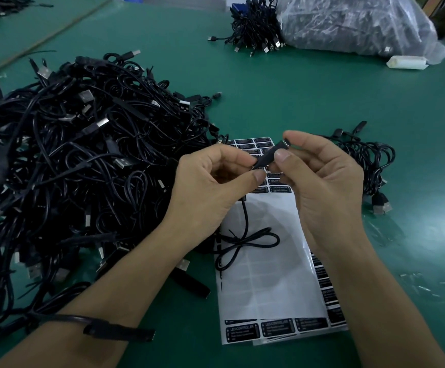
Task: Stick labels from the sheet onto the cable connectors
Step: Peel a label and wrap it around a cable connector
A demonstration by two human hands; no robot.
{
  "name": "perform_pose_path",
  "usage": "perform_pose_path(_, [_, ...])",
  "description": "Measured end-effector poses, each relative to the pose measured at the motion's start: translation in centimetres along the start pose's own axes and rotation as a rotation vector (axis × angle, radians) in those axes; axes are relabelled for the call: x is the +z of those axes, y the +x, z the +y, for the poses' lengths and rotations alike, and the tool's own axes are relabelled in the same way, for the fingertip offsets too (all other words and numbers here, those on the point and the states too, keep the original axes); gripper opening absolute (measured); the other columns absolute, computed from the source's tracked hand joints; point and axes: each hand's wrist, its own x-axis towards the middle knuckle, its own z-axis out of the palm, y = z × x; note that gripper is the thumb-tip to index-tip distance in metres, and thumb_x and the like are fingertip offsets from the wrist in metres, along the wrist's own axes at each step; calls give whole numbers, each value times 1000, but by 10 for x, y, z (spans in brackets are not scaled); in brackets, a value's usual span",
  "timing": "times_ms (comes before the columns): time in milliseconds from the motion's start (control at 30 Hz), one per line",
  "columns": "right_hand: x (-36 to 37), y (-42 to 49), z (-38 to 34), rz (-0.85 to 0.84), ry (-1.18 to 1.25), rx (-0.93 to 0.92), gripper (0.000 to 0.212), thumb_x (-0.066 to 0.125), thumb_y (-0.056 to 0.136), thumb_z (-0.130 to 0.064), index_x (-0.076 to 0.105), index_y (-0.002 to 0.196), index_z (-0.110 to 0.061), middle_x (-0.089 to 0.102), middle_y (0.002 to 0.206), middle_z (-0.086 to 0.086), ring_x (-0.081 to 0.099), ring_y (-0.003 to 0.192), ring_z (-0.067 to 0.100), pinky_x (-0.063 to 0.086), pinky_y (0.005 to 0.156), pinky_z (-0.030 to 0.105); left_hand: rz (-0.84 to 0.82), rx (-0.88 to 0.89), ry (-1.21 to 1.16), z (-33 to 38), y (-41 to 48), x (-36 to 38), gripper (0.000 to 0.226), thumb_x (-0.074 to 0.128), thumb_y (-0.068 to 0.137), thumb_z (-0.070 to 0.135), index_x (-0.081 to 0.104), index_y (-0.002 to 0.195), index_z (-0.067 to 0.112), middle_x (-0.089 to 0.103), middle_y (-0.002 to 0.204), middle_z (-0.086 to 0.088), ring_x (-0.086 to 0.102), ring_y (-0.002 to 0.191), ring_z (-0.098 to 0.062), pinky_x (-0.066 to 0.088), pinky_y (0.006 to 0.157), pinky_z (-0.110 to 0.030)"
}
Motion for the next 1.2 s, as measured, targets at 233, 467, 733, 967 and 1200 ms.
perform_pose_path(233, [-1, 0, 0, 3, 4, 16, 20, 76, 79, -15, 75, 97, -22, 75, 84, 0, 69, 79, 16, 55, 77, 24, 19, -10, 39, 0, -1, 1, 18, 81, 81, 7, 74, 81, 23, 75, 74, 4, 65, 66, -4, 53, 64, -16])
perform_pose_path(467, [0, -2, -1, -66, -39, 27, 18, 71, 89, -2, 73, 101, -15, 77, 82, 0, 70, 72, 9, 53, 71, 17, 8, -12, 80, 0, -1, 0, 12, 71, 92, 13, 75, 86, 23, 76, 77, 5, 72, 72, -14, 57, 68, -22])
perform_pose_path(733, [4, -11, 3, -279, -420, 80, 16, 76, 79, -34, 77, 95, -29, 77, 83, -3, 73, 80, 18, 59, 75, 34, 45, -21, -7, 3, 1, -1, 16, 61, 99, 10, 73, 90, 15, 74, 75, 4, 71, 73, -7, 56, 70, -19])
perform_pose_path(967, [1, -12, -6, -574, -626, 182, 49, 72, 73, -61, 68, 113, -33, 68, 66, -10, 59, 58, -1, 45, 57, 15, 222, -46, -86, 2, 2, -2, 12, 61, 100, 15, 69, 91, 17, 75, 75, 5, 68, 69, -3, 53, 64, -14])
perform_pose_path(1200, [-3, -10, -18, -675, -464, 199, 9, 76, 88, -18, 71, 93, -12, 67, 62, -2, 63, 50, 10, 42, 50, 11, 286, -93, -158, 1, 5, -5, 14, 55, 104, 20, 65, 94, 15, 76, 80, 3, 66, 70, -7, 53, 62, -19])
